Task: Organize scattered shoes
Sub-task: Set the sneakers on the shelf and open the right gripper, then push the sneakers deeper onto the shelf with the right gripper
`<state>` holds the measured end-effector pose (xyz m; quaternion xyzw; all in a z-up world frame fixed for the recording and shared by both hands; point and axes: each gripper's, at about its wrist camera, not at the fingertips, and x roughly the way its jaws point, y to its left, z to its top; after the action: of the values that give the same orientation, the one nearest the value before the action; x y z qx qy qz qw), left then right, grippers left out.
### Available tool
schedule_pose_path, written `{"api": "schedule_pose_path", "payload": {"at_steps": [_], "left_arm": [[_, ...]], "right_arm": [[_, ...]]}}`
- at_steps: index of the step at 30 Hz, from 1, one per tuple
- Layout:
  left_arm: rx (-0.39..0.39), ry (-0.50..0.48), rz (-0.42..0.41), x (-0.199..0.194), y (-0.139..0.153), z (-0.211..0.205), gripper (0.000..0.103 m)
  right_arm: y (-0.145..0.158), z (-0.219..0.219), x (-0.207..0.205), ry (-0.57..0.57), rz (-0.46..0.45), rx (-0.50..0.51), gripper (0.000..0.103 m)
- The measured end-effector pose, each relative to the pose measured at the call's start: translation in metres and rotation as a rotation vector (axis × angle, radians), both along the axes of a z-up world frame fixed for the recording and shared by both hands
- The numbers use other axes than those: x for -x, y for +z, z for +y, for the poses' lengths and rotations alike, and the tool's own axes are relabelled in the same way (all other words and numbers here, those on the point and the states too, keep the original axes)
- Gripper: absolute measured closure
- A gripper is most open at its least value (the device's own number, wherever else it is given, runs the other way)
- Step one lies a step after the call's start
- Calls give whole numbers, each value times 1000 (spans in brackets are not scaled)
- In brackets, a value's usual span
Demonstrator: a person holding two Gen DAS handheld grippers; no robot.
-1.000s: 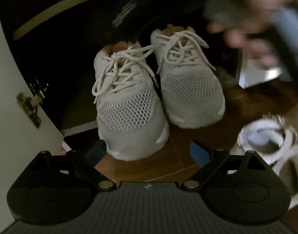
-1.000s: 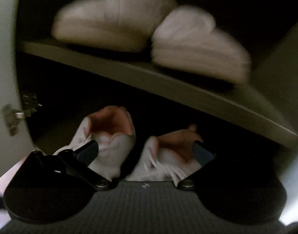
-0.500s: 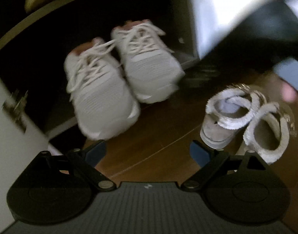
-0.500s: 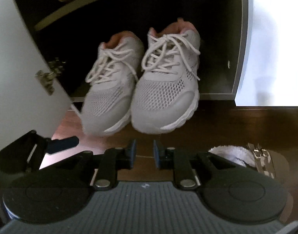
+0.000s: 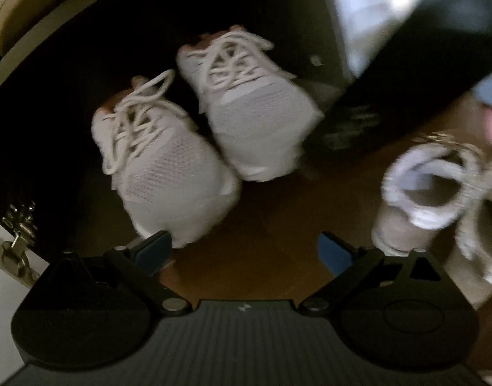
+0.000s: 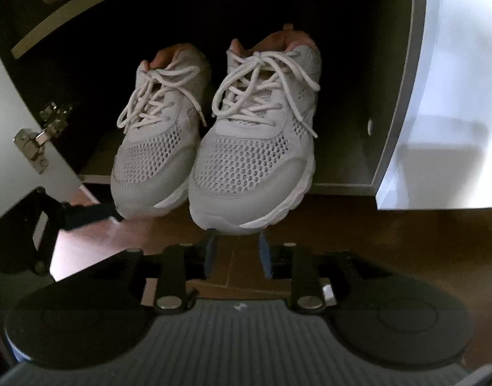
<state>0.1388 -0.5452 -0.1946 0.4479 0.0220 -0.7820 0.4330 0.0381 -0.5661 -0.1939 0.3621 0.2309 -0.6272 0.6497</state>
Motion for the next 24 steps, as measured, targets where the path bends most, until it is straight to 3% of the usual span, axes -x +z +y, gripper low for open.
{"api": "schedule_pose_path", "payload": {"at_steps": [5,10,13,16,19,24], "left_arm": [[8,27,16,-8,7,1,5],[-36,-125,37,-5,7,43,5],[12,-202,-18,10,-2,52,5],[3,-195,10,14,0,40,4],[30,-176,-39,18,-7,25,4],[27,-131,-39,12,-8,8,4]], "right_arm": [[9,6,0,43,0,9,76],[17,22,9,74,-18,16,73],[11,16,3,123,-19,18,75],[8,6,-3,157,-12,21,87],[3,-5,-3,171,-19,16,91],[0,-12,1,157,-24,18,91]]}}
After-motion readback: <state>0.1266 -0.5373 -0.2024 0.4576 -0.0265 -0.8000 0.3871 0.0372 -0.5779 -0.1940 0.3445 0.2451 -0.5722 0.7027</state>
